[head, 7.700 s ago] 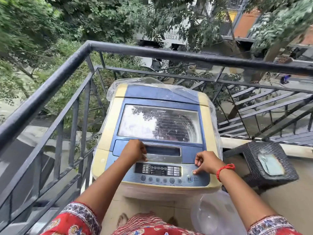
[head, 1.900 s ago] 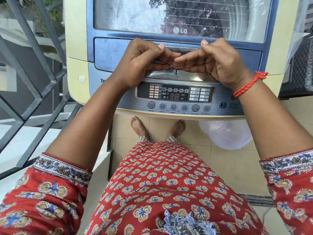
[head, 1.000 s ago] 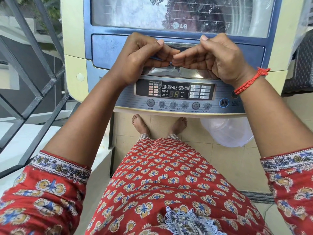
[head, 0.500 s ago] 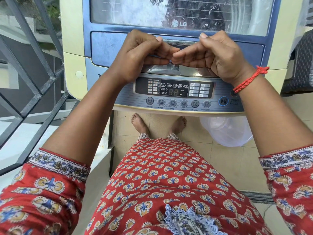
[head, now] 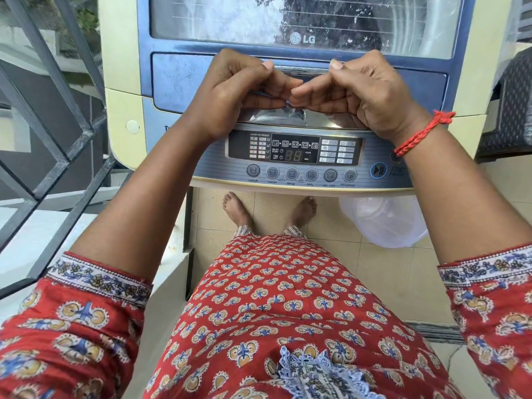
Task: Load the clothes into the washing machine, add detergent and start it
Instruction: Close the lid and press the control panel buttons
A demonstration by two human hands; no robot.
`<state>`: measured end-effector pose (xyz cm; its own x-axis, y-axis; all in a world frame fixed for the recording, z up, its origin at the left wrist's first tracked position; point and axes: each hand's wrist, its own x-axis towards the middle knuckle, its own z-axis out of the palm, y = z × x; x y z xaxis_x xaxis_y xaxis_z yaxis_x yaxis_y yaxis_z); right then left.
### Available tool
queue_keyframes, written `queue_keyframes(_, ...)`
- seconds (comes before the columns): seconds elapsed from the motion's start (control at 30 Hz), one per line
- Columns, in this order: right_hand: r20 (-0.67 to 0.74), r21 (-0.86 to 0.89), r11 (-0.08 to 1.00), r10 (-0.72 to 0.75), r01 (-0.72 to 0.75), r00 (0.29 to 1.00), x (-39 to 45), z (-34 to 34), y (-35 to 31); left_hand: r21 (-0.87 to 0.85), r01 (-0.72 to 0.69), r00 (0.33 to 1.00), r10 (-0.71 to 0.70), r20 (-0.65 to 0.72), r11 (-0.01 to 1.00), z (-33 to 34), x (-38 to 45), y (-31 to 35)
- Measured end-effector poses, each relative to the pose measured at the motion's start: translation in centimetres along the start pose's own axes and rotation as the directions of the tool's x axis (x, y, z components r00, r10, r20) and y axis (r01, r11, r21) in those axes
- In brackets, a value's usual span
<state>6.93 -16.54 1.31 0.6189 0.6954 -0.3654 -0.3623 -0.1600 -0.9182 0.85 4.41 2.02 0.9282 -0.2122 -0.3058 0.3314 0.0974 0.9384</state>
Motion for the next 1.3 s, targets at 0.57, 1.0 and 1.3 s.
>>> queue_keyframes(0.57, -0.021, -0.021, 1.0, 0.003, -0.004, 1.0, -0.01, 0.3, 0.1, -0.007, -0.001, 1.0, 0.001, 0.005, 1.0, -0.08, -0.07, 0.1)
queue_keyframes(1.0, -0.017, -0.019, 1.0, -0.002, 0.001, 1.0, 0.07, 0.22, 0.24, -0.034, 0.017, 1.0, -0.018, -0.025, 0.999, -0.24, 0.22, -0.28)
queue_keyframes(1.3, -0.007, -0.018, 1.0, -0.004, 0.004, 1.0, 0.08, 0.19, 0.24, -0.021, 0.003, 1.0, -0.003, 0.002, 1.0, -0.23, 0.17, -0.24)
